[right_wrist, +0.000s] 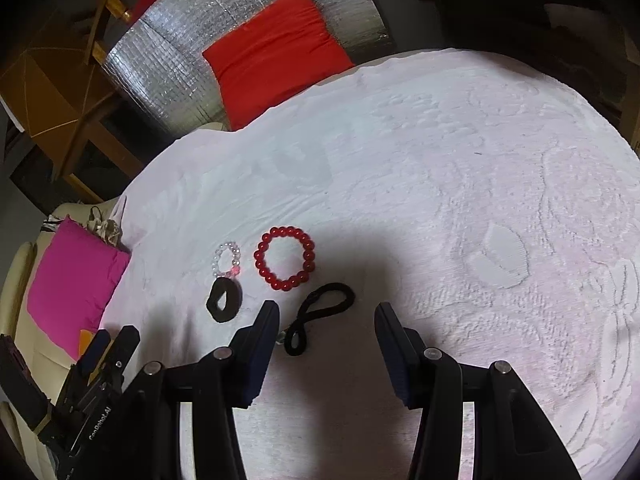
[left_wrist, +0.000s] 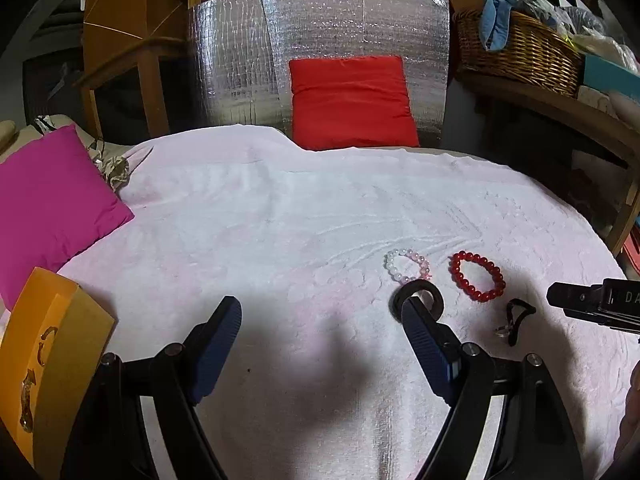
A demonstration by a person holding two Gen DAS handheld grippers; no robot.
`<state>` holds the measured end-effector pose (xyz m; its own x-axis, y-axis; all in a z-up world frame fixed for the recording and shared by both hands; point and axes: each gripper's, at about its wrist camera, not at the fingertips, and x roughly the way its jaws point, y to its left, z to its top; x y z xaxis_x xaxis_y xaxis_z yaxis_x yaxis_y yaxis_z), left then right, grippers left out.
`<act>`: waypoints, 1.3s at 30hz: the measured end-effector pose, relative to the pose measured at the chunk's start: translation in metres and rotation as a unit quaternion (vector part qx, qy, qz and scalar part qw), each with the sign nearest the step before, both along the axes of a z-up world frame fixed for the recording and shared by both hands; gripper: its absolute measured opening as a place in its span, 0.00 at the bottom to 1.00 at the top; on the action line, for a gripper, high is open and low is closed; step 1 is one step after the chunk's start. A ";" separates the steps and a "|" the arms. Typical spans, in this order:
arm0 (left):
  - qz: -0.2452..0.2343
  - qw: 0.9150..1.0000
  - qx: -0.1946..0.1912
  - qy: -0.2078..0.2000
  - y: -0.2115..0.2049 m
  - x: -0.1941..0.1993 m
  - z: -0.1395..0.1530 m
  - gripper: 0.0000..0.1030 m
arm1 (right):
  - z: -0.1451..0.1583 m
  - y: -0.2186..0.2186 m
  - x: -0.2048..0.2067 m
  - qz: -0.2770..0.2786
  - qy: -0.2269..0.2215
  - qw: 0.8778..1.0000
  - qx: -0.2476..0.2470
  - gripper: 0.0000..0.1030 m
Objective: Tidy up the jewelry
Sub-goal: 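Move the left tool back toward the dark round ring pendant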
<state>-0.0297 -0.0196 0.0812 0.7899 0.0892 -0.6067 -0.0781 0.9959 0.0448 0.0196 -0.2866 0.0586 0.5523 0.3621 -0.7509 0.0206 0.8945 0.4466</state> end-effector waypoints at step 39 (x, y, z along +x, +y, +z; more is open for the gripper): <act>0.012 0.999 0.012 0.038 0.005 0.008 -0.013 0.81 | -0.010 0.003 0.004 -0.005 0.022 1.000 0.009 0.52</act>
